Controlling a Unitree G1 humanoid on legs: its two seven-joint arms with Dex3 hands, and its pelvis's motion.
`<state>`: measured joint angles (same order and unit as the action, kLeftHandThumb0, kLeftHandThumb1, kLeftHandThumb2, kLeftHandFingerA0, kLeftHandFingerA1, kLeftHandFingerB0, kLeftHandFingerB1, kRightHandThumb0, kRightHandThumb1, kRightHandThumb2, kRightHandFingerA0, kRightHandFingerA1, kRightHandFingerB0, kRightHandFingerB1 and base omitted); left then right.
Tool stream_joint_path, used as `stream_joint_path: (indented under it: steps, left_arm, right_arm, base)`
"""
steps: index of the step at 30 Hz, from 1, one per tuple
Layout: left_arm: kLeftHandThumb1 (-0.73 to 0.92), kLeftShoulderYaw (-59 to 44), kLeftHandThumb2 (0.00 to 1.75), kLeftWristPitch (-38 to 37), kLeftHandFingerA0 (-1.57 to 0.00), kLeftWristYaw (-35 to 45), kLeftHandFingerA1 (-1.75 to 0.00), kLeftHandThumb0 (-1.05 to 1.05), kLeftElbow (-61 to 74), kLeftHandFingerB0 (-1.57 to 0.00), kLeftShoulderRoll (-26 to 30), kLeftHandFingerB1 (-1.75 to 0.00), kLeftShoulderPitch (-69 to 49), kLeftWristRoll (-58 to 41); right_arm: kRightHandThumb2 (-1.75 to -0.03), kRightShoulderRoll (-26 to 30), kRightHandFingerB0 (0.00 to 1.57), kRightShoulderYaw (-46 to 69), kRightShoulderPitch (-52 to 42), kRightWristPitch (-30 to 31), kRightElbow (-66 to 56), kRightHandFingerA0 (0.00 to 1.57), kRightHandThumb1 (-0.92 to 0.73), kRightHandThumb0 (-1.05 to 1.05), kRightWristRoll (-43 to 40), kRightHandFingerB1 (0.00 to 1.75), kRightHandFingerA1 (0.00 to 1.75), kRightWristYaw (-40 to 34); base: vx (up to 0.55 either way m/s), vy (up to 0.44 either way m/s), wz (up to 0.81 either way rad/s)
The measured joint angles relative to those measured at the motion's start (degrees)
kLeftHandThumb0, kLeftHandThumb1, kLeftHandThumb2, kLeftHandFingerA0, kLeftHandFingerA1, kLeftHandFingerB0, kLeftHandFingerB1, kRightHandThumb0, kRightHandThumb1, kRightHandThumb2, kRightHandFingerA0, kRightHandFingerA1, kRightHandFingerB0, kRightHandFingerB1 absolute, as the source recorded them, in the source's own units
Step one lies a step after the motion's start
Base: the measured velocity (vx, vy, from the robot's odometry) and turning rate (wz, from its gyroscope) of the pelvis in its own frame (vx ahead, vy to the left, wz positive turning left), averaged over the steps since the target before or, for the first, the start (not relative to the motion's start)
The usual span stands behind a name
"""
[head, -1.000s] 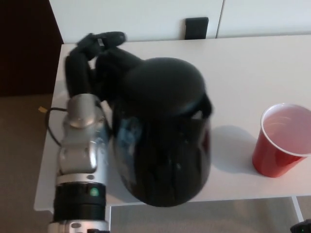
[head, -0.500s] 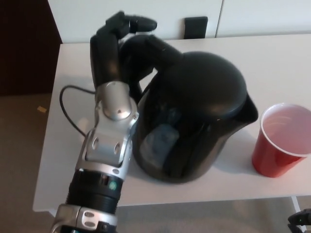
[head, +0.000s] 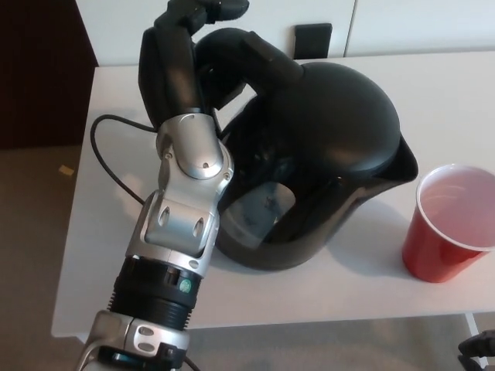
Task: The robot walk towards a table in front and uses its left hand to pick up the pot from the base and pour water to the cup on the right hand side
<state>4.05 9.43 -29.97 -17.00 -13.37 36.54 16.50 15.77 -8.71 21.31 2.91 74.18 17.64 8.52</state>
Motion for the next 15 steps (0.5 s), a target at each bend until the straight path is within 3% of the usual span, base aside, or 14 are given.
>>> stream_joint_path:
  steps: [4, 5, 6, 7, 8, 15]
  left_arm:
    - [0.73, -0.1, 0.62, 0.8, -1.0, 1.4, -0.66, -0.25, 1.1, -0.53, -0.1, -0.42, -0.4, -1.0]
    - [0.6, -0.2, 0.58, 1.2, -0.84, 1.6, -0.58, -0.26, 1.1, -0.35, -0.2, -0.37, -0.5, -1.3]
    - [0.6, -0.4, 0.58, 1.5, -0.84, 2.1, -0.58, -0.26, 1.2, -0.35, -0.2, -0.37, -0.5, -1.7]
    - [0.6, -0.5, 0.58, 1.8, -0.55, 2.4, -0.44, -0.39, 1.2, -0.26, -0.2, -0.31, -0.5, -1.9]
    - [0.48, -0.5, 0.71, 2.2, -0.25, 3.0, -0.43, -0.52, 1.2, -0.1, -0.2, -0.35, -0.5, -2.3]
    - [0.45, -0.6, 0.7, 4.4, -0.24, 7.5, -0.43, -0.53, 0.8, -0.09, 0.4, -0.35, -0.5, -4.4]
  right_arm:
    - [-0.67, 0.0, 0.2, 0.5, 0.1, 0.1, 0.0, 0.25, -0.91, -0.52, -0.2, 0.5, 0.63, 0.0]
    - [-0.67, 0.0, 0.21, 0.6, 0.2, 0.1, 0.0, 0.27, -0.92, -0.54, -0.2, 0.52, 0.68, 0.0]
    - [-0.67, 0.0, 0.21, 0.6, 0.2, 0.1, 0.0, 0.27, -0.92, -0.54, -0.2, 0.52, 0.68, 0.0]
    - [-0.67, 0.0, 0.23, 0.6, 0.3, 0.0, 0.0, 0.29, -0.9, -0.52, -0.2, 0.51, 0.66, 0.1]
    - [-0.67, 0.0, 0.22, 0.6, 0.5, 0.0, 0.0, 0.29, -0.91, -0.53, -0.2, 0.51, 0.66, 0.1]
    - [-0.67, 0.0, 0.23, 1.1, 1.4, 0.1, -0.3, 0.29, -0.91, -0.53, -0.3, 0.52, 0.67, 0.2]
  base:
    - [0.0, 0.0, 0.0]
    - [0.0, 0.0, 0.0]
    - [0.0, 0.0, 0.0]
    - [0.0, 0.0, 0.0]
    - [0.0, 0.0, 0.0]
    - [0.0, 0.0, 0.0]
